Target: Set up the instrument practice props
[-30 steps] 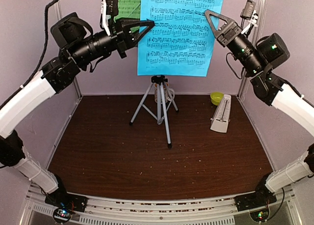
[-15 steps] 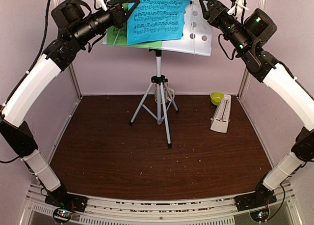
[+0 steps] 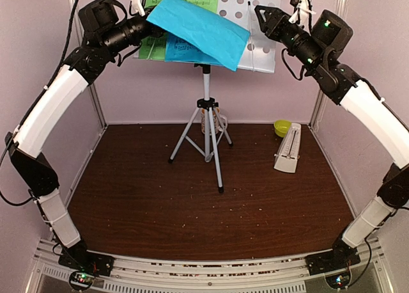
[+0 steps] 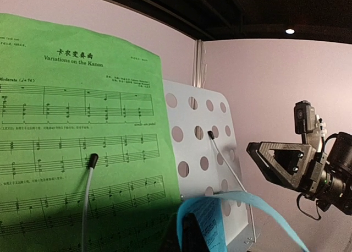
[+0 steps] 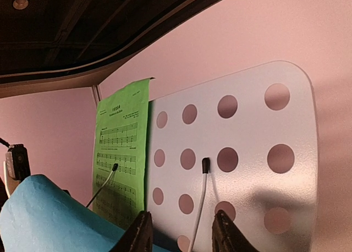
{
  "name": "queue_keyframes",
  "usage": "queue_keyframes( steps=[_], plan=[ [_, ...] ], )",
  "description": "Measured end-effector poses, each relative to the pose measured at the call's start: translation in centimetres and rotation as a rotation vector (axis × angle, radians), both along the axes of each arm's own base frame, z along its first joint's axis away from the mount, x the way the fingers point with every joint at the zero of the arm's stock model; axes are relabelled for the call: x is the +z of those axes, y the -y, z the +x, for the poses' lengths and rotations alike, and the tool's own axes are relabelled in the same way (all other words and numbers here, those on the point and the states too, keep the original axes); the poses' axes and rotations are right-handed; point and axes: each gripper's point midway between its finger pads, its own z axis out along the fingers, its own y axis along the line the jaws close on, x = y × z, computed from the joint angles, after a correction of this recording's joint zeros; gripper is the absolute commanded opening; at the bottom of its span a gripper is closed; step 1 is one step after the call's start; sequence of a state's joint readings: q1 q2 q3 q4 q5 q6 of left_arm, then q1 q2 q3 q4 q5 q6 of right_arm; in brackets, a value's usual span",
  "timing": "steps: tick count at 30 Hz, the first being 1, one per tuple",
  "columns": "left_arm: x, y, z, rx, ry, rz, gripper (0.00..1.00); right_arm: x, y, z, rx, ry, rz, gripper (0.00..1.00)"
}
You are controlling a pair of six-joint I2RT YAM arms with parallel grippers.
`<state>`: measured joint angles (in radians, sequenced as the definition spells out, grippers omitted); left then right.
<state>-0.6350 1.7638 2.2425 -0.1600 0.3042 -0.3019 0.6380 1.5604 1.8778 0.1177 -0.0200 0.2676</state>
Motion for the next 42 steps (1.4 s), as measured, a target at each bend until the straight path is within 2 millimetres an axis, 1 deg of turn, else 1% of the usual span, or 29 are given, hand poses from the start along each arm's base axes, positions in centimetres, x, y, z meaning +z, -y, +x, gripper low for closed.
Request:
queue_keyframes(
  steps=[2,4,5,7,12,14,16,18,20,22,24,27,29,31,32,35,37,42],
  plan=[
    [-0.1,0.1,0.0,-0.008,-0.001,0.003,0.0,0.3,-0.2,-0.1,0.012,0.005,0.0,0.39],
    [-0.1,0.1,-0.1,-0.008,-0.001,0.002,0.0,0.1,-0.4,-0.2,0.023,0.003,-0.009,0.39],
    [-0.1,0.1,-0.1,-0.007,-0.001,0.002,0.0,-0.3,-0.5,-0.2,0.028,-0.003,-0.017,0.39],
    [-0.1,0.1,0.0,-0.007,-0.003,0.001,0.0,-1.9,-0.5,-0.4,0.023,-0.028,-0.046,0.38],
    [-0.1,0.1,-0.1,-0.008,-0.004,-0.001,0.0,-8.2,-0.1,-1.0,0.002,-0.126,-0.16,0.24],
    [-0.1,0.1,-0.1,-0.009,-0.005,-0.002,0.0,-10.1,-0.1,-1.4,0.005,-0.15,-0.197,0.2],
    [0.0,0.1,-0.1,-0.009,-0.006,-0.003,0.0,-11.1,-0.4,-1.7,0.014,-0.16,-0.228,0.17],
    [0.0,0.1,-0.1,-0.01,-0.008,-0.005,0.0,-11.5,-1.1,-2.0,0.043,-0.16,-0.243,0.16],
    [0.0,0.1,-0.1,-0.011,-0.008,-0.006,0.0,-11.7,-2.0,-2.4,0.076,-0.155,-0.256,0.16],
    [0.0,0.1,-0.1,-0.012,-0.009,-0.007,0.0,-11.6,-3.3,-2.7,0.121,-0.138,-0.27,0.16],
    [0.0,0.1,-0.1,-0.012,-0.009,-0.007,0.0,-11.1,-4.9,-3.2,0.173,-0.114,-0.281,0.17],
    [0.0,0.1,-0.1,-0.012,-0.009,-0.006,0.0,-9.6,-7.4,-4.2,0.242,-0.063,-0.288,0.19],
    [0.0,0.1,-0.1,-0.012,-0.009,-0.006,0.0,-7.9,-8.0,-5.0,0.262,-0.028,-0.276,0.21],
    [0.0,0.1,-0.1,-0.011,-0.009,-0.006,0.0,-6.3,-7.9,-5.5,0.257,0.005,-0.259,0.24],
    [0.0,0.1,-0.1,-0.011,-0.009,-0.006,0.0,-5.6,-7.7,-5.7,0.249,0.022,-0.25,0.26],
    [0.0,0.1,0.0,-0.008,-0.008,-0.005,0.0,-4.5,-6.7,-5.7,0.2,0.044,-0.23,0.35],
    [0.0,0.0,0.0,-0.004,-0.005,-0.003,0.0,-4.6,-5.9,-5.6,0.163,0.041,-0.216,0.38],
    [-0.1,-0.1,0.2,0.014,0.001,0.001,0.0,-6.7,-4.2,-5.2,0.096,0.0,-0.216,0.45]
  ],
)
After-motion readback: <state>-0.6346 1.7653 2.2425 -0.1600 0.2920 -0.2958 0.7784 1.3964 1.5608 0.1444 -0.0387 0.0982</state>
